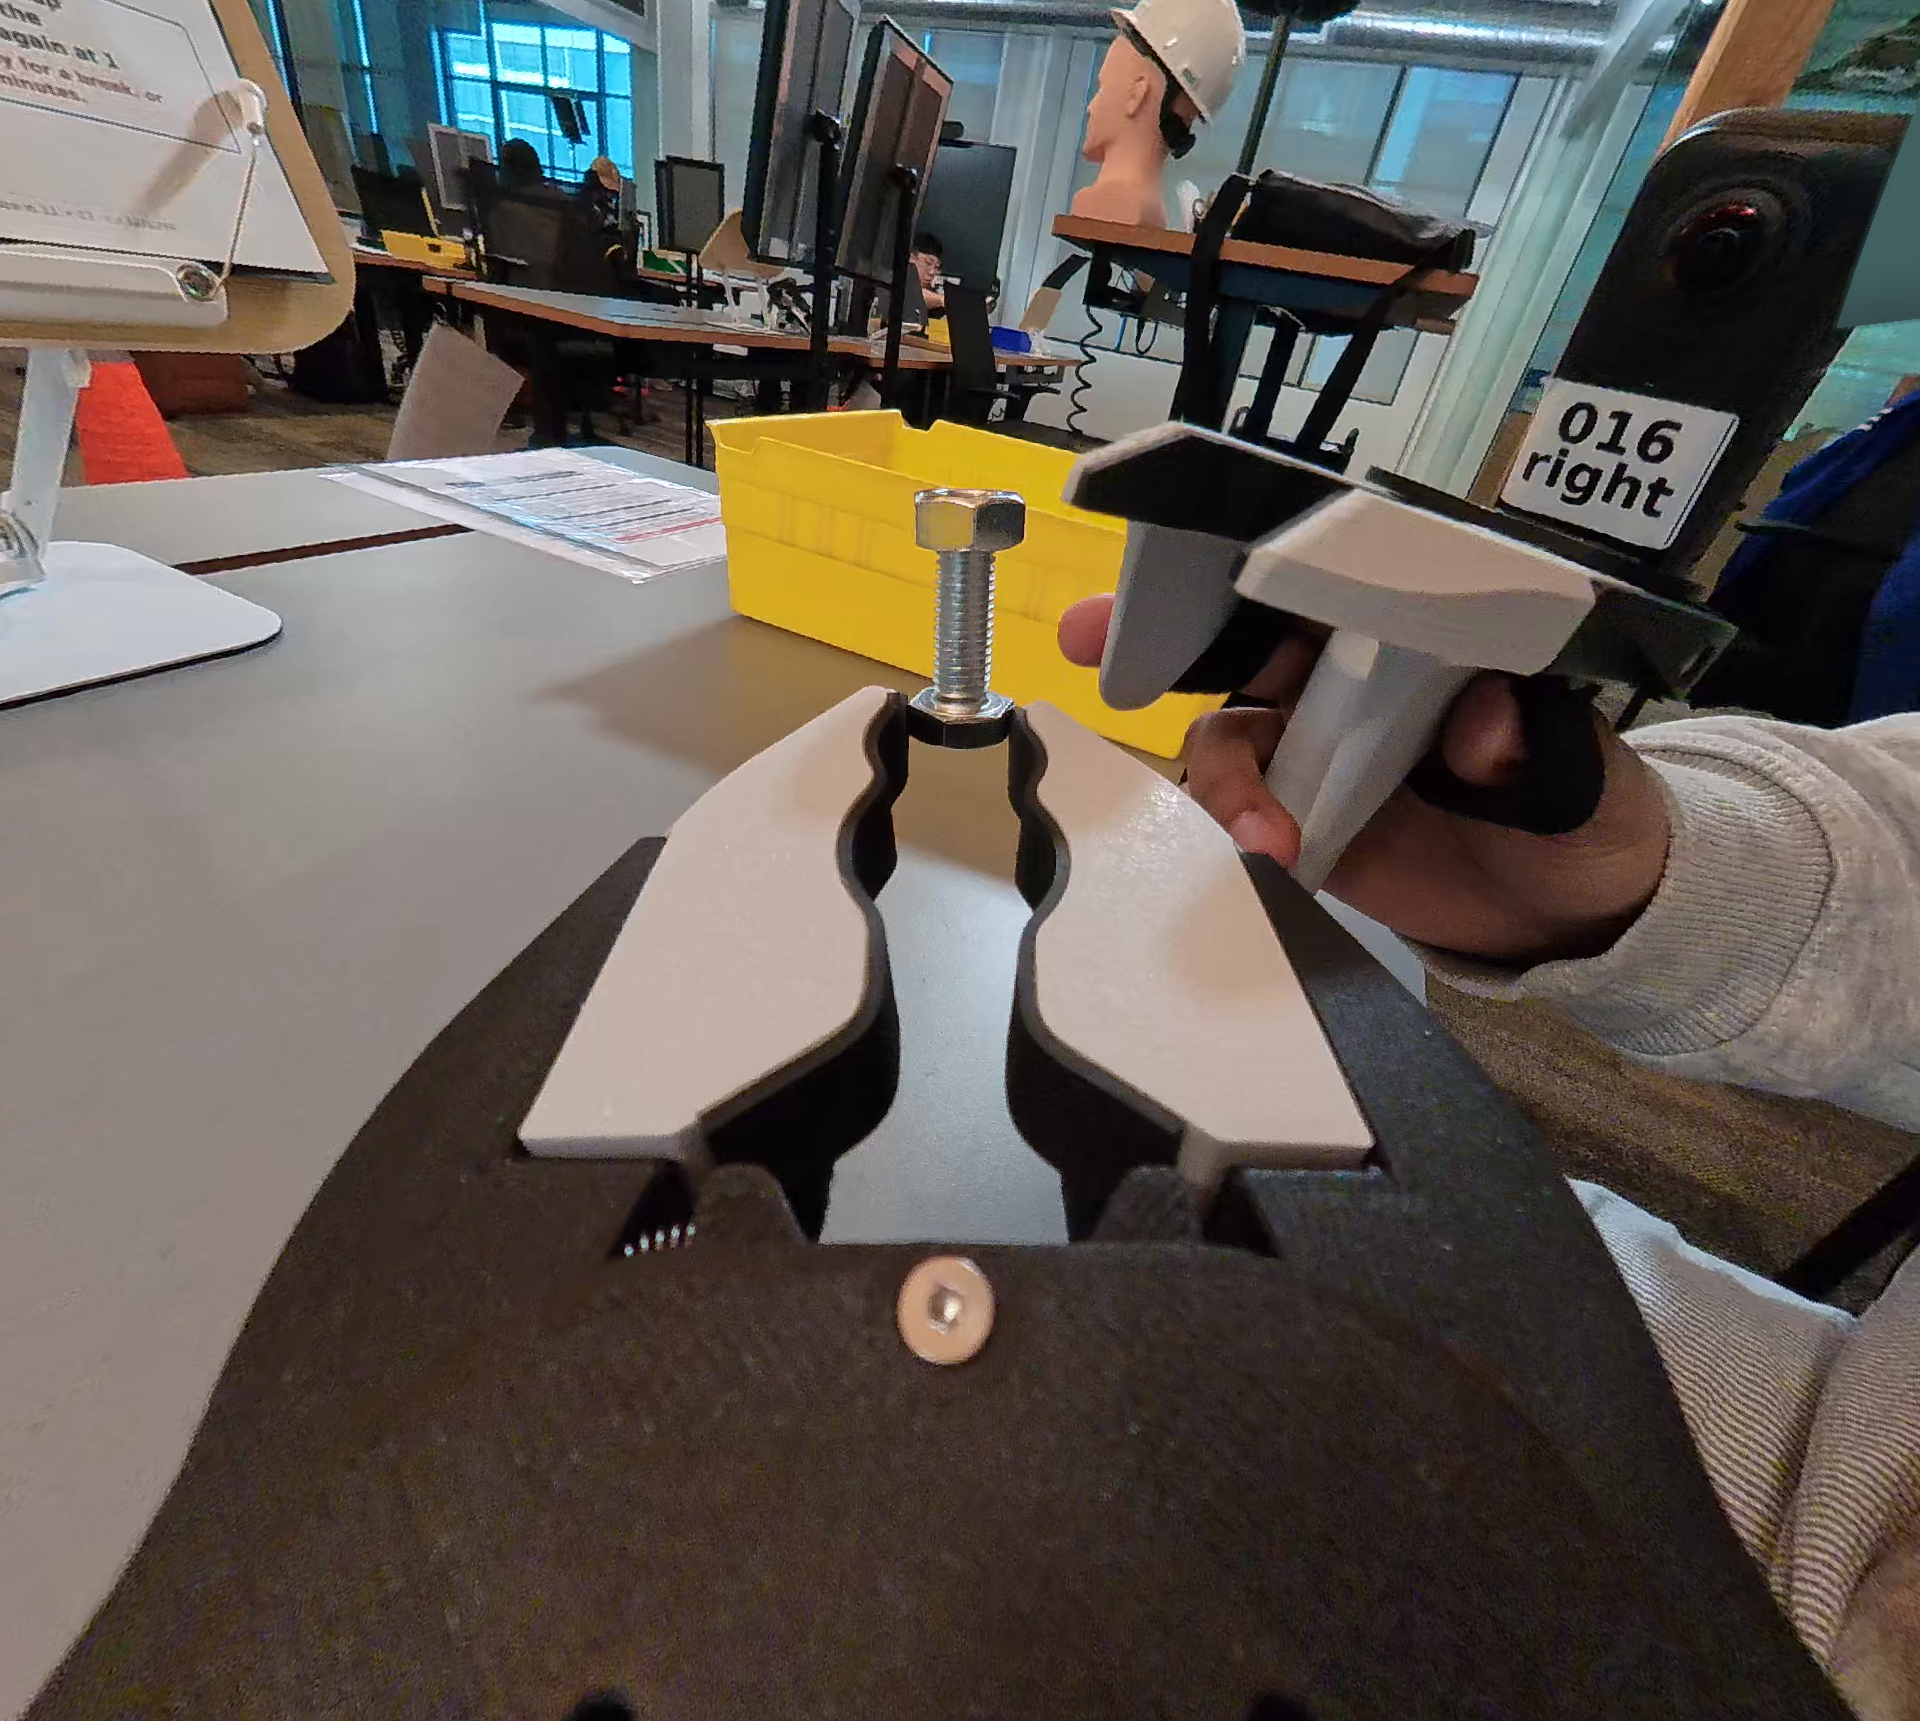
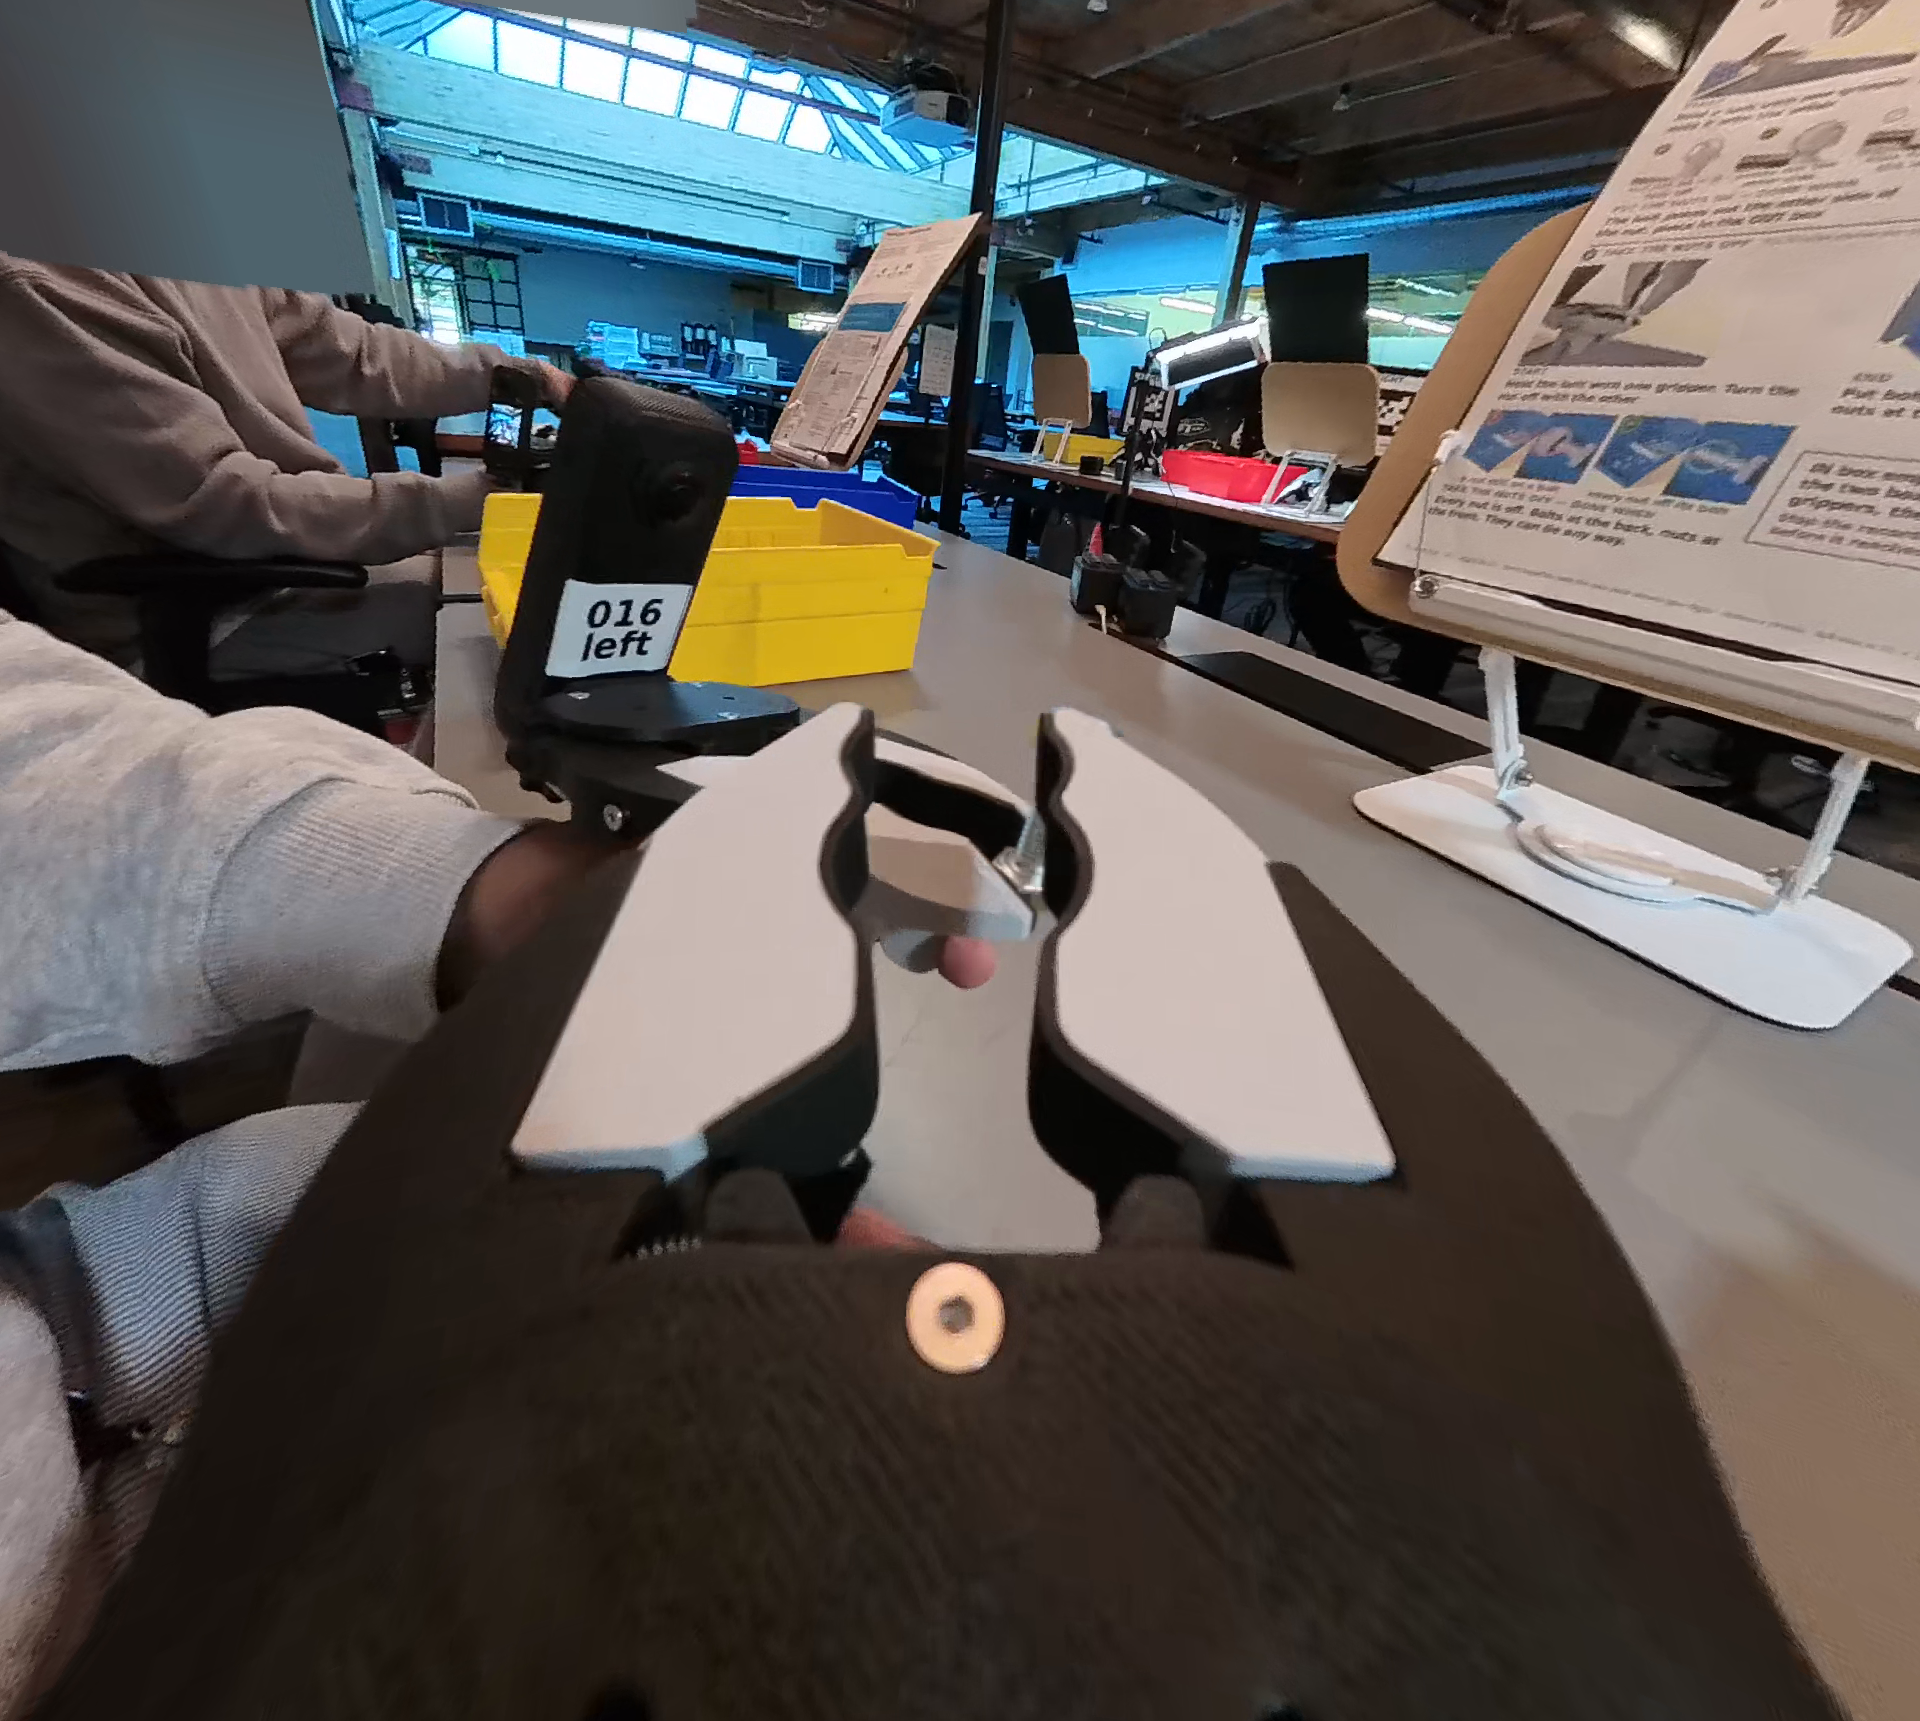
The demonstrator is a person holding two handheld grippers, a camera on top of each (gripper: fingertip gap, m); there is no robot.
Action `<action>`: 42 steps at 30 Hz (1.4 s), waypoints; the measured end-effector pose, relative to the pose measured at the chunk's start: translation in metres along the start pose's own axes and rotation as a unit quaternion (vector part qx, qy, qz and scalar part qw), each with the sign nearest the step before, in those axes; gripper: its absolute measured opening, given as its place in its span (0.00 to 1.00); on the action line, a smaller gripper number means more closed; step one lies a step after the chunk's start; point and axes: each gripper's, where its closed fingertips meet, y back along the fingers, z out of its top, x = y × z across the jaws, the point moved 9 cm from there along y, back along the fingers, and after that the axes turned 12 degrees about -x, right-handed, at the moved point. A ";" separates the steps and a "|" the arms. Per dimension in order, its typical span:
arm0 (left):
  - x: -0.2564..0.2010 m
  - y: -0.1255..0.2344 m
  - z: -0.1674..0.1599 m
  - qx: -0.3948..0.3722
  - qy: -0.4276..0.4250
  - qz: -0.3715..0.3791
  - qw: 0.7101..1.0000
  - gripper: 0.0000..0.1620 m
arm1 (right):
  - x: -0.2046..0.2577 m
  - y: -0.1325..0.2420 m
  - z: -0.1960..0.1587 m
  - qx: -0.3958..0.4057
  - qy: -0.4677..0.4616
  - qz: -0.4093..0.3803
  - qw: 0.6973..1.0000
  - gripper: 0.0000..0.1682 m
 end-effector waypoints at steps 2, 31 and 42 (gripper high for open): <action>-0.001 0.000 0.000 0.001 -0.003 -0.001 1.000 0.12 | -0.002 0.000 0.001 -0.006 0.001 -0.012 1.000 0.23; 0.000 0.000 0.000 -0.005 0.006 -0.004 1.000 0.12 | 0.004 -0.002 -0.003 0.003 0.014 0.017 1.000 0.18; 0.000 0.000 0.000 -0.003 0.005 -0.005 1.000 0.12 | 0.000 -0.004 -0.007 0.009 0.002 -0.011 1.000 0.37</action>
